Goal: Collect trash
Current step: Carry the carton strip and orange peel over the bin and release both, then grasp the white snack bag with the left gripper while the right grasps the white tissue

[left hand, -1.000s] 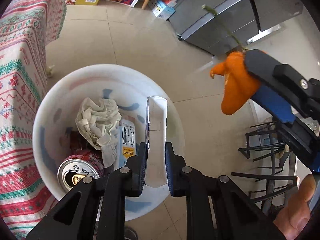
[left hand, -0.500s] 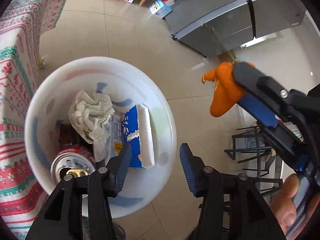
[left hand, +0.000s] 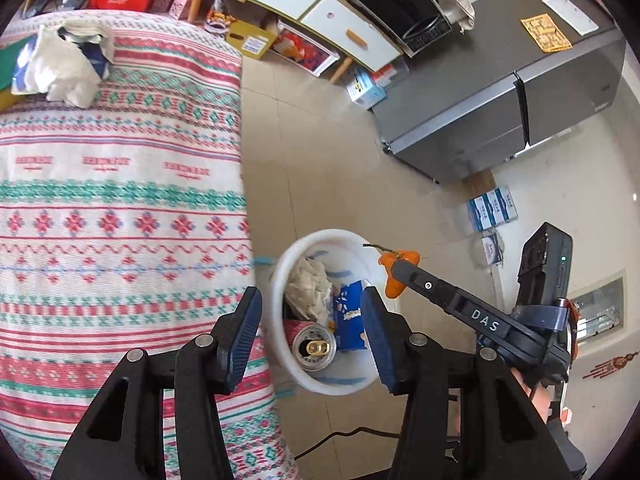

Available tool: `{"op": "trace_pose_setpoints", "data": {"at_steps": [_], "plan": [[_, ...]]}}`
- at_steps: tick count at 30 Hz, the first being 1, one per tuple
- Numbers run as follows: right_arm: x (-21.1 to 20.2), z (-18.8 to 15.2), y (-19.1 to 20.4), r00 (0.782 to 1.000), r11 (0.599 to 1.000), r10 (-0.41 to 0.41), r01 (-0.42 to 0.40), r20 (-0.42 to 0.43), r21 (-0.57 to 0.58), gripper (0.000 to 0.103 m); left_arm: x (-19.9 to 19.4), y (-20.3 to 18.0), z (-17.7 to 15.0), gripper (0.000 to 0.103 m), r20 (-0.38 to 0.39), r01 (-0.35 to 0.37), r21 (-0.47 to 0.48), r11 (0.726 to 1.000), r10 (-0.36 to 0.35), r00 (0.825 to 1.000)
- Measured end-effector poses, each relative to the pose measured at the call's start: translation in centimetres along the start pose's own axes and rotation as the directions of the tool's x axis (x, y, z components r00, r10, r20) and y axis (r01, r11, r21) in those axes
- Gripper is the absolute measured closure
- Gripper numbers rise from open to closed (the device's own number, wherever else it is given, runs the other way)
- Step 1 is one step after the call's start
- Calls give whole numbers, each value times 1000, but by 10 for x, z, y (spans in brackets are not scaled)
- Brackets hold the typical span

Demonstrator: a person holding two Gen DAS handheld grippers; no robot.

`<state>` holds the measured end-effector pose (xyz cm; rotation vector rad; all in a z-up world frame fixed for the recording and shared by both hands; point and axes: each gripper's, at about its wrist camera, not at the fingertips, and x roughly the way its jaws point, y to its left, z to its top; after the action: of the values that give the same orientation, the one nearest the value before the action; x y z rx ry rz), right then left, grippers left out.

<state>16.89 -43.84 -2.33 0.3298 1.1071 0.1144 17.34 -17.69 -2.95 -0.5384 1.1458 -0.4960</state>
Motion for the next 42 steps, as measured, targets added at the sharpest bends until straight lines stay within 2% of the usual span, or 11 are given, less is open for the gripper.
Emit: {"op": "trace_pose_setpoints", "data": {"at_steps": [4,7,11,14,17,21,27,30,34,37,42], "plan": [[20,3,16,1000,999,-20,19,-23,-44,67,-30,26,4,49,30,-27,-19,999,27,999],[25,3,15,995,995,-94,93,-17,-30,51,-53,46,10,49,58,-52,-34,998,54,997],[16,1,20,993,992,-117,117,9,-52,51,-86,72,19,49,96,-75,-66,995,81,992],[9,0,28,994,991,-110,111,27,-72,50,-109,89,30,46,122,-102,-87,991,112,986],[-1,-1,38,997,994,-68,71,39,-89,50,-131,103,37,44,147,-159,-85,984,171,974],[-18,-8,70,998,979,23,-10,59,-202,43,-157,128,48,43,164,-201,-112,973,218,962],[-22,-27,125,981,919,194,-184,-7,-350,36,-164,150,67,43,173,-271,-92,958,284,943],[-16,-36,153,978,896,204,-200,-31,-397,35,-154,158,79,43,156,-285,-102,953,298,942],[2,-46,192,984,863,172,-177,-55,-473,35,-143,171,101,42,142,-294,-138,946,312,939],[16,-53,217,992,830,124,-121,-32,-544,35,-140,179,114,40,156,-273,-161,949,297,942],[47,-57,259,993,714,82,0,84,-700,35,-132,187,129,39,143,-264,-167,950,288,947]]}}
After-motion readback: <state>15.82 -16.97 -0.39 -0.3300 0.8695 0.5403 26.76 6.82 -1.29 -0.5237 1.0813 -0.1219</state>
